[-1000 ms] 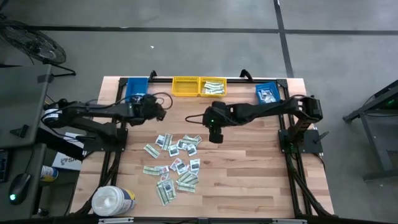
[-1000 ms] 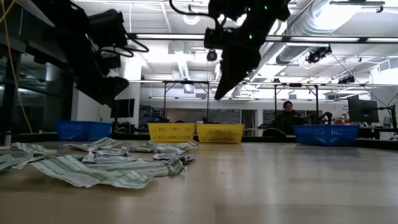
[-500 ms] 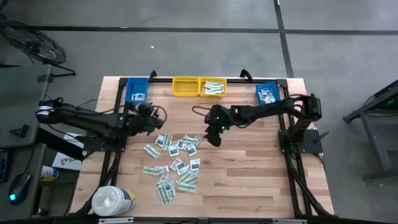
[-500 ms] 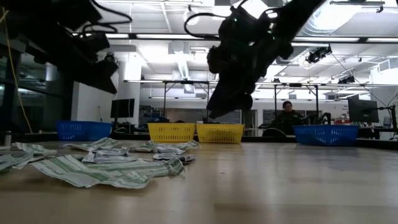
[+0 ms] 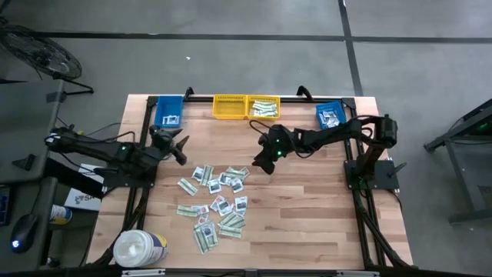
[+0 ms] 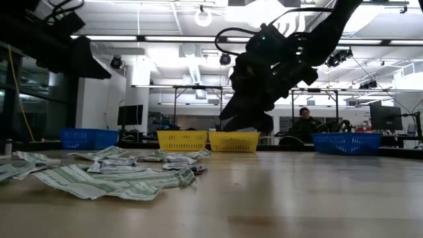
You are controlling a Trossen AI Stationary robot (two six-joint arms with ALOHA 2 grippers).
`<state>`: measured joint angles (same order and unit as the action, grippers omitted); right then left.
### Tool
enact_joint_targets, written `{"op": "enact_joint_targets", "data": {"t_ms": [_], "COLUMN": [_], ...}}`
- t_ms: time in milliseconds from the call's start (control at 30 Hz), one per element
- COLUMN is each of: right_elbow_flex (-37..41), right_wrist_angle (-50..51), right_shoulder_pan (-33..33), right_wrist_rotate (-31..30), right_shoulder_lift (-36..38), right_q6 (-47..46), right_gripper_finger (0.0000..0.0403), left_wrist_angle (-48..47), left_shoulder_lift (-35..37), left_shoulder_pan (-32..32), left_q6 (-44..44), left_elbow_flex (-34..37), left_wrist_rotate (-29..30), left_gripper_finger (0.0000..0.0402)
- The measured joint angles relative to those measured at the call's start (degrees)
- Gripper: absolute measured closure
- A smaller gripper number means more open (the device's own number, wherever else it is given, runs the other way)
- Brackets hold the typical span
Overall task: Pick & Place First Aid Supplies
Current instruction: Put the green bandage pack into the right yellow bin
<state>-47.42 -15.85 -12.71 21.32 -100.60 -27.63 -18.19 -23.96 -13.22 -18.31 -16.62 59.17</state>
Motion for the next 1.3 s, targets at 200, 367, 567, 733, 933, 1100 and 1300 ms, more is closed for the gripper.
{"op": "enact_joint_targets", "data": {"t_ms": [200, 367, 567, 733, 933, 1100, 1300], "right_elbow_flex": [0.0, 0.0, 0.0, -0.1, -0.3, -0.3, -1.4], "right_wrist_angle": [-0.3, -1.5, -5.6, -8.7, -11.2, -14.2, -13.2], "right_shoulder_pan": [0.7, 2.3, 2.8, 2.7, 2.8, 3.0, 3.5], "right_wrist_rotate": [-0.1, -0.1, -0.1, 0.1, 0.2, 0.5, 0.5], "right_shoulder_lift": [-0.5, -3.3, -6.4, -8.8, -11.4, -12.1, -12.2], "right_q6": [-2.3, -4.5, -6.4, -7.1, -7.9, -8.2, -8.3], "right_gripper_finger": [0.0238, 0.0238, 0.0238, 0.0238, 0.0238, 0.0238, 0.0238], "left_wrist_angle": [7.7, 8.2, 8.2, 8.2, 8.2, 8.7, 8.7], "left_shoulder_lift": [8.4, 11.1, 11.1, 11.1, 11.1, 11.1, 11.1], "left_shoulder_pan": [-0.7, -0.7, -0.7, -0.7, -0.7, -0.7, -0.7], "left_q6": [10.2, 12.7, 14.2, 15.1, 15.8, 16.4, 16.4], "left_elbow_flex": [3.1, 3.4, 3.4, 3.4, 3.4, 3.4, 3.4], "left_wrist_rotate": [-6.9, -10.8, -14.9, -16.8, -20.2, -19.8, -19.7], "left_gripper_finger": [0.0225, 0.0225, 0.0225, 0.0225, 0.0225, 0.0225, 0.0225]}}
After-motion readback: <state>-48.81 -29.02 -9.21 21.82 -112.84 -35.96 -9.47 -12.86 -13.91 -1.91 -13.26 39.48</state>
